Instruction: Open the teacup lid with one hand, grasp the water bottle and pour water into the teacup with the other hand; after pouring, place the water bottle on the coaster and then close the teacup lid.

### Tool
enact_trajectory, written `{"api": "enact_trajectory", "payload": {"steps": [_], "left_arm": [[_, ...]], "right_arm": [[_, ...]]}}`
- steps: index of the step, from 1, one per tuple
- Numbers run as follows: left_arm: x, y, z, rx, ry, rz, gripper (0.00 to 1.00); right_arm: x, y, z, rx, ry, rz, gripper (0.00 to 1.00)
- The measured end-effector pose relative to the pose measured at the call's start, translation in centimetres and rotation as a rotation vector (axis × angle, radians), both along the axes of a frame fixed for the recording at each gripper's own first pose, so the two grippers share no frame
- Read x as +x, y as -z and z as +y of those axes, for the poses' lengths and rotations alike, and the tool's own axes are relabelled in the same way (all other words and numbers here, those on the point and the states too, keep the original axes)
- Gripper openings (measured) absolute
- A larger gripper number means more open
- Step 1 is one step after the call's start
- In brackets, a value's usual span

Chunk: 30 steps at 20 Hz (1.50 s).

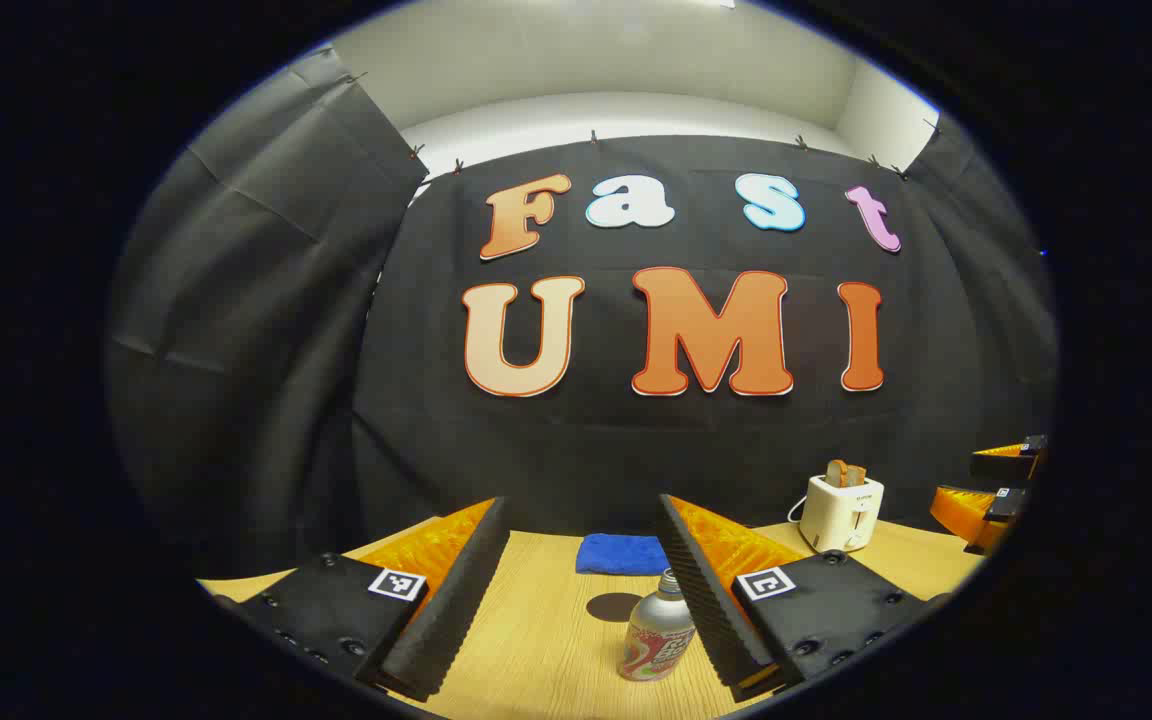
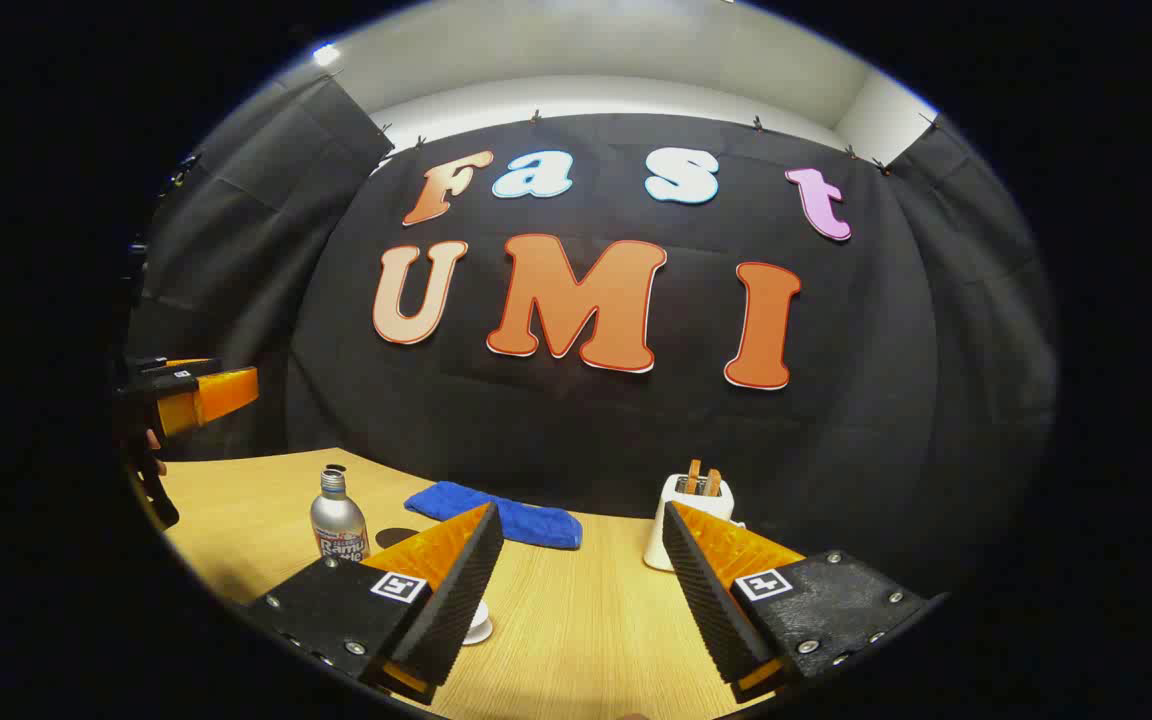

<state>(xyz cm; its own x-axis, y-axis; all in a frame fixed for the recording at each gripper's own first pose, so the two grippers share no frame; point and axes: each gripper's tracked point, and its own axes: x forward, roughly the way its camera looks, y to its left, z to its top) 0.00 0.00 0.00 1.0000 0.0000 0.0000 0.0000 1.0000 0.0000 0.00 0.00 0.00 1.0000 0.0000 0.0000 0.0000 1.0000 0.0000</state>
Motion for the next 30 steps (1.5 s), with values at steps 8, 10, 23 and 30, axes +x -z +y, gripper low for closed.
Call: {"api": "enact_trajectory", "payload": {"steps": [8, 10, 23, 30], "left_arm": [[0.9, 0.9, 0.0, 0.005, -0.007, 0.022, 0.94], [1.0, 1.0, 0.3, 0.005, -0.011, 0.021, 1.0], [1.8, 2.5, 0.0, 0.011, 0.001, 0.048, 0.98], [1.6, 3.2, -1.6, 0.053, 0.057, 0.051, 0.98]], "right_arm": [[1.1, 0.7, 2.0, 0.007, -0.061, 0.03, 0.96], [1.4, 0.8, 2.4, 0.009, -0.07, 0.029, 0.96], [2.9, 3.3, 3.7, 0.042, -0.101, 0.082, 0.96], [4.6, 7.3, 6.8, 0.036, -0.17, 0.164, 0.9]]}}
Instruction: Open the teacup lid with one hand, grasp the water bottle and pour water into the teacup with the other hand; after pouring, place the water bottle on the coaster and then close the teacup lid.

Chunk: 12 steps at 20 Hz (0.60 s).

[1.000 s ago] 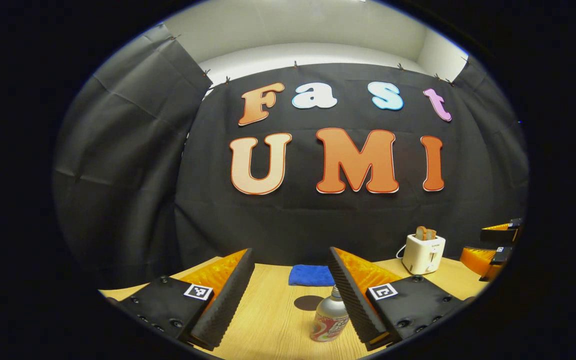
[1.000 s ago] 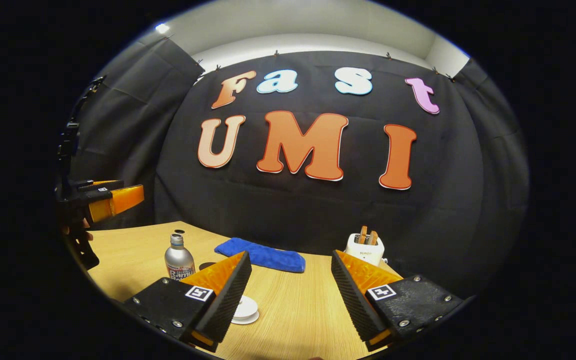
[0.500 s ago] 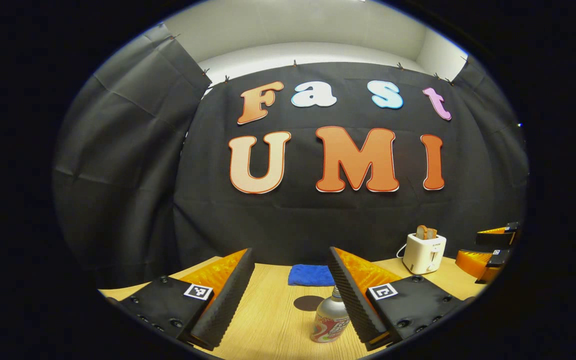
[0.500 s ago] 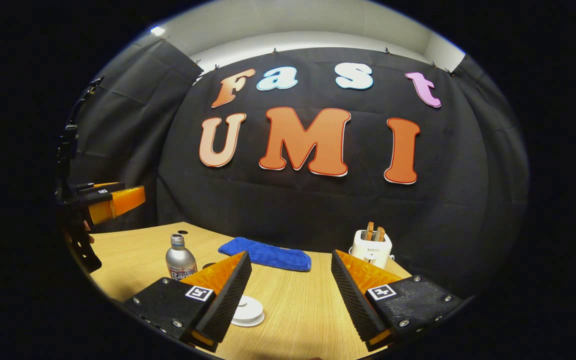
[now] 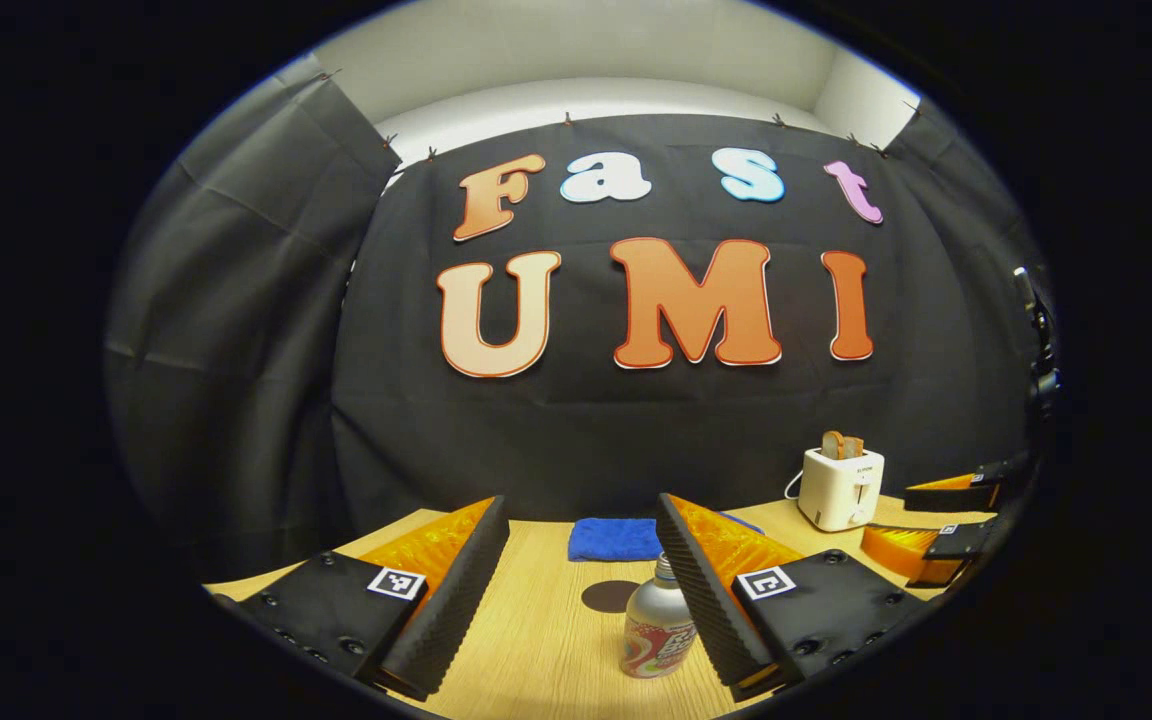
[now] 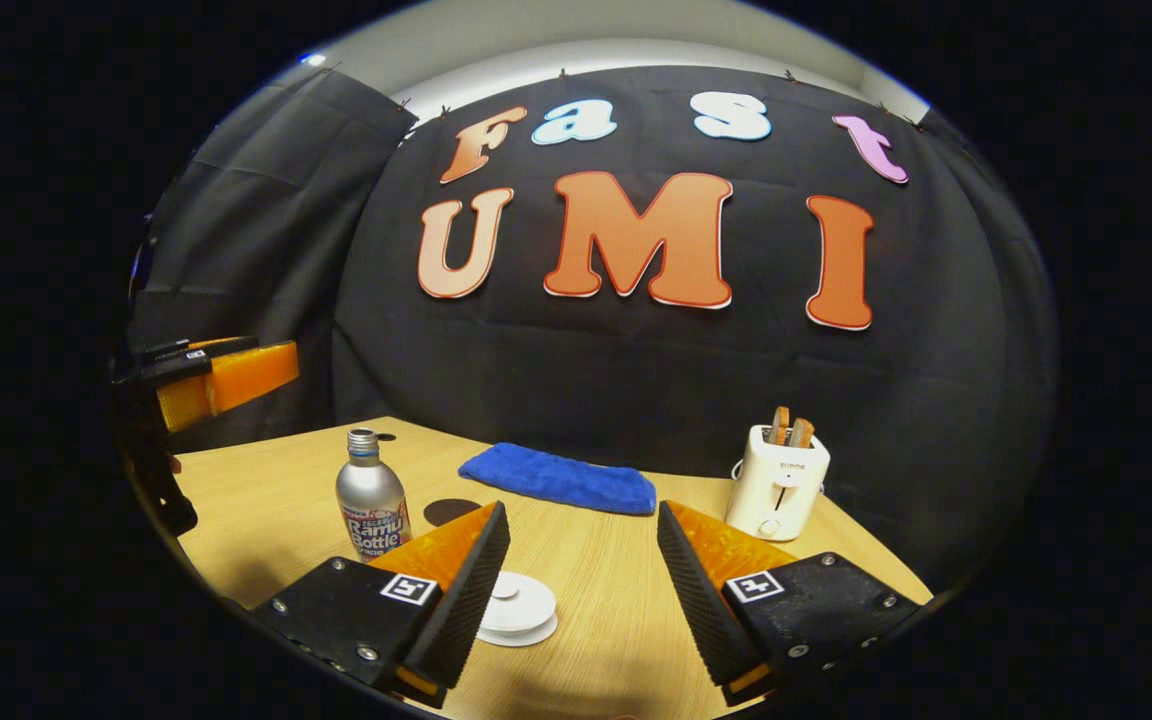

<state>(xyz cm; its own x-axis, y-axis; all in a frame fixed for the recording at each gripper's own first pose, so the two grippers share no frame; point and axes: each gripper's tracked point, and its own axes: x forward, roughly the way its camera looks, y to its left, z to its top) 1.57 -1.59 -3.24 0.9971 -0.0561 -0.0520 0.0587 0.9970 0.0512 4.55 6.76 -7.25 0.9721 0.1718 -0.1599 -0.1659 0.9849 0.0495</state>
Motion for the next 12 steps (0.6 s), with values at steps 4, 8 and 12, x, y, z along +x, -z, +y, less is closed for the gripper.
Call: {"api": "enact_trajectory", "payload": {"steps": [4, 8, 12], "left_arm": [[0.0, 0.8, -1.0, 0.025, 0.025, 0.005, 0.98], [-0.1, 2.0, -1.2, 0.027, 0.039, 0.028, 0.98], [0.0, 3.1, -0.9, 0.018, 0.032, 0.052, 0.94]], "right_arm": [[1.1, 3.0, 2.3, -0.005, -0.043, 0.07, 0.8], [2.0, 5.5, 4.2, 0.003, -0.087, 0.125, 0.69], [2.5, 7.5, 5.3, -0.011, -0.108, 0.158, 0.61]]}}
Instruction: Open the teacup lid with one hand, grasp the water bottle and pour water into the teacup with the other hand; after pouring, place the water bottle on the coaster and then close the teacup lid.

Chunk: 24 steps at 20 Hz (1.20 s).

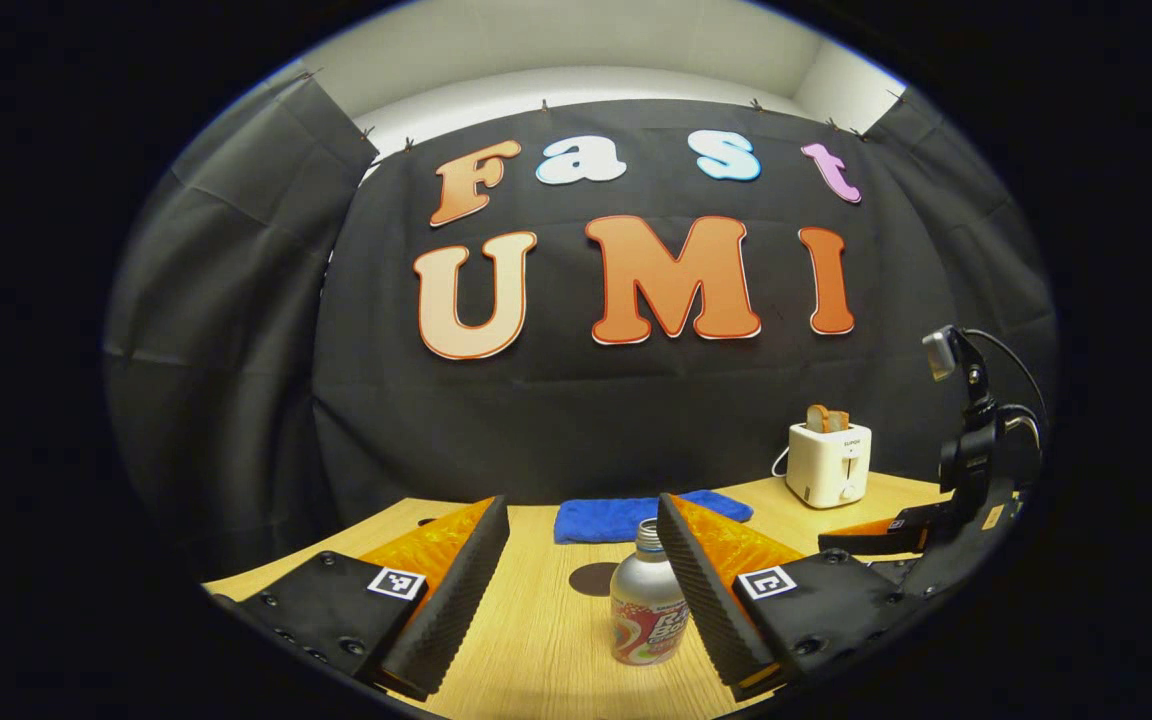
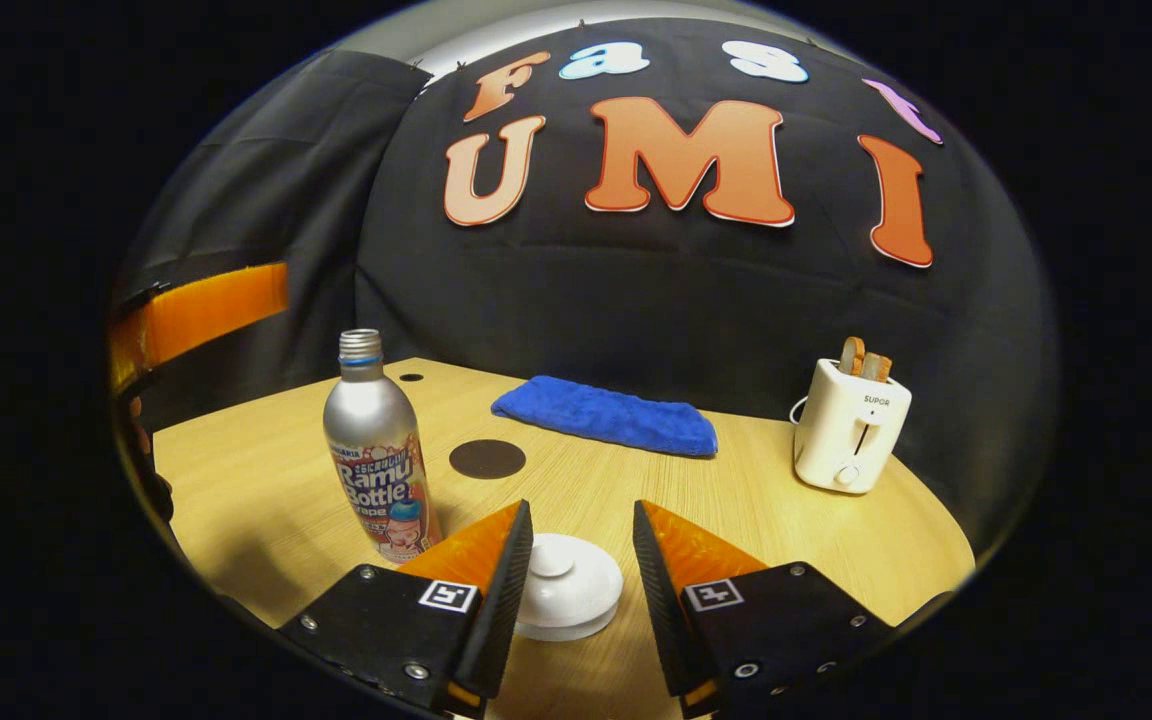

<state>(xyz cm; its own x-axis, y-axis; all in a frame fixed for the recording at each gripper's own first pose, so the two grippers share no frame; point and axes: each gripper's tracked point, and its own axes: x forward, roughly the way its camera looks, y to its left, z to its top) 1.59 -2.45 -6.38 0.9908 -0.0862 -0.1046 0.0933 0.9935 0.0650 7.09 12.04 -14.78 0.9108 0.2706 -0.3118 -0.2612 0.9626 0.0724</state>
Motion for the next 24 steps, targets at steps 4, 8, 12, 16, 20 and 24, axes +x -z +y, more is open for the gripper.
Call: {"api": "enact_trajectory", "payload": {"steps": [4, 8, 12, 16, 20, 24], "left_arm": [[0.2, 1.3, 0.5, -0.005, -0.008, 0.028, 0.94], [0.2, 2.1, 0.6, -0.008, -0.011, 0.049, 0.98], [0.3, 3.2, 0.4, -0.021, -0.004, 0.07, 0.98], [0.0, 4.3, -1.0, -0.035, 0.036, 0.098, 0.98], [-0.4, 5.5, -2.3, -0.055, 0.078, 0.125, 0.98], [-0.4, 7.7, -3.5, -0.061, 0.104, 0.17, 0.98]], "right_arm": [[0.3, 2.0, 1.1, 0.008, -0.019, 0.034, 0.55], [0.5, 2.3, 1.8, 0.031, -0.028, 0.039, 0.39], [0.6, 2.3, 1.9, 0.04, -0.03, 0.042, 0.26], [0.6, 0.9, 1.3, 0.088, -0.018, 0.025, 0.22], [0.4, -0.8, -0.3, 0.097, 0.005, -0.014, 0.22], [-0.1, -1.7, -2.2, 0.106, 0.035, -0.037, 0.22]]}}
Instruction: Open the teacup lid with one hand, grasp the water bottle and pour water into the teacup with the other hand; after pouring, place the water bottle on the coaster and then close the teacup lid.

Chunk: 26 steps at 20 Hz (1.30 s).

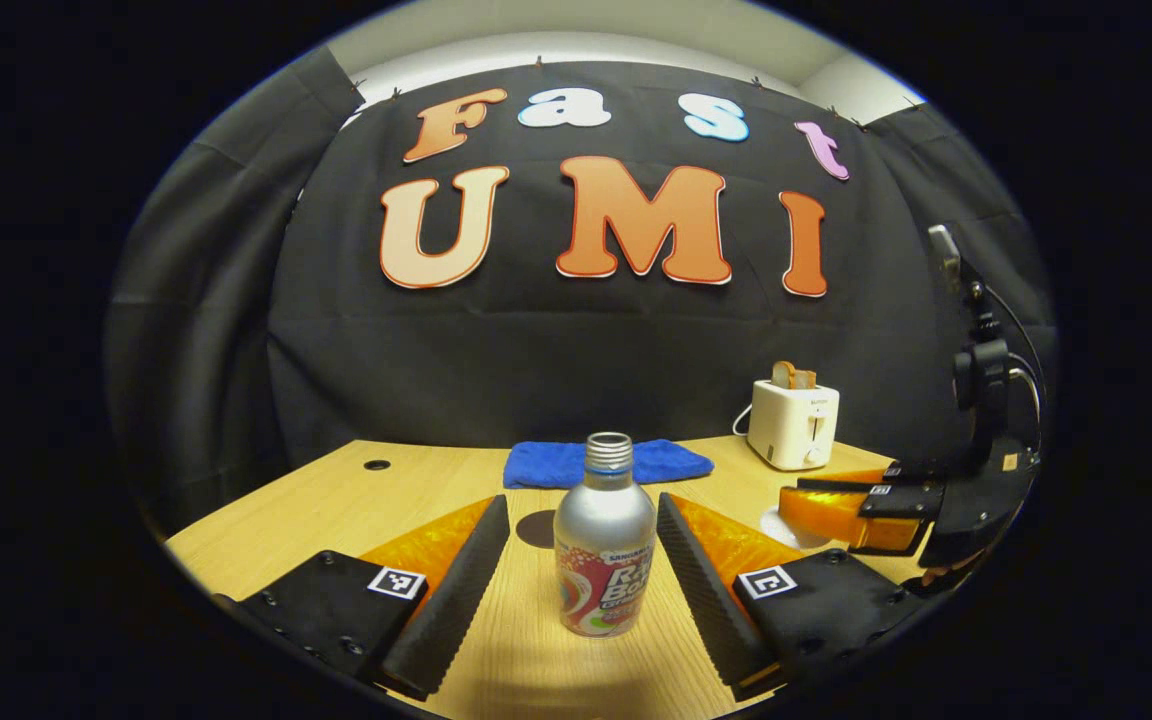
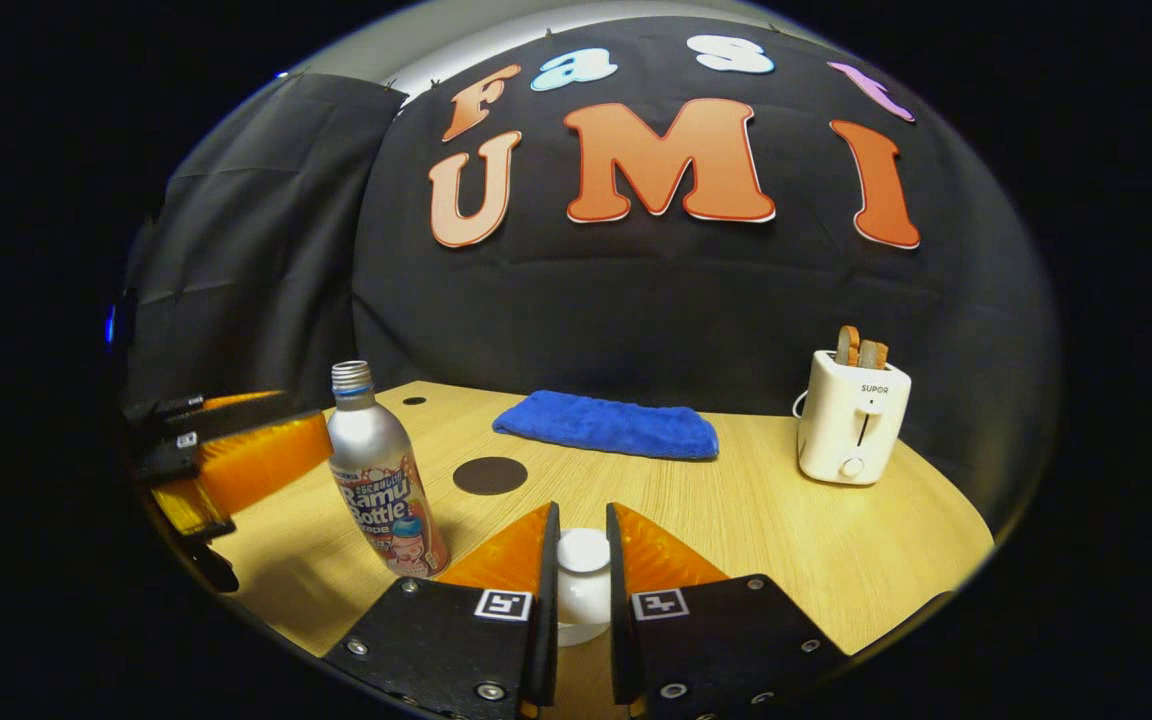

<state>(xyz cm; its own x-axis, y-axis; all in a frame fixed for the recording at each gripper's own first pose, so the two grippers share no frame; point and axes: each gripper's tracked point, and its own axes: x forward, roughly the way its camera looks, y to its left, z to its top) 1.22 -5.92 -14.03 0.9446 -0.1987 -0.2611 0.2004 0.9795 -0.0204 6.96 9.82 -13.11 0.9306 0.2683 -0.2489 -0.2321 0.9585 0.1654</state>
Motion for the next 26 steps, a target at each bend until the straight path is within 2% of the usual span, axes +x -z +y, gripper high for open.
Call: {"api": "enact_trajectory", "payload": {"steps": [4, 5, 6, 14, 15, 16, 18, 20, 22, 23, 26], "left_arm": [[0.3, 2.8, -0.8, -0.003, 0.017, 0.059, 0.98], [0.3, 3.5, -1.0, -0.008, 0.022, 0.081, 0.98], [0.4, 4.2, -1.1, -0.013, 0.021, 0.104, 0.98], [1.2, 7.4, -0.9, -0.007, -0.008, 0.194, 0.97], [1.4, 7.3, -1.0, 0.002, -0.014, 0.188, 0.94], [1.4, 7.5, -1.0, 0.017, -0.015, 0.193, 0.88], [1.4, 7.1, -0.7, 0.065, -0.02, 0.191, 0.84], [1.6, 6.5, -0.6, 0.116, -0.014, 0.164, 0.87], [1.9, 5.7, -0.3, 0.18, -0.01, 0.14, 0.84], [2.5, 5.1, -0.2, 0.224, -0.009, 0.128, 0.87], [3.2, 4.2, 0.7, 0.367, -0.015, 0.093, 0.88]], "right_arm": [[-0.4, -0.5, -2.1, -0.004, 0.03, -0.016, 0.22], [-0.6, -0.5, -2.5, 0.001, 0.035, -0.018, 0.18], [-0.6, -0.6, -2.9, 0.007, 0.04, -0.018, 0.22], [-1.5, -0.3, -7.2, 0.015, 0.099, -0.018, 0.22], [-1.6, -0.3, -7.5, 0.025, 0.102, -0.015, 0.22], [-1.7, -0.3, -7.9, 0.03, 0.108, -0.014, 0.22], [-1.9, -0.3, -8.8, 0.032, 0.122, -0.02, 0.22], [-2.1, -0.5, -9.6, 0.033, 0.13, -0.026, 0.22], [-2.4, -0.6, -10.2, 0.031, 0.135, -0.027, 0.22], [-2.5, -0.6, -10.6, 0.027, 0.139, -0.03, 0.22], [-3.1, -0.7, -11.4, 0.035, 0.147, -0.037, 0.22]]}}
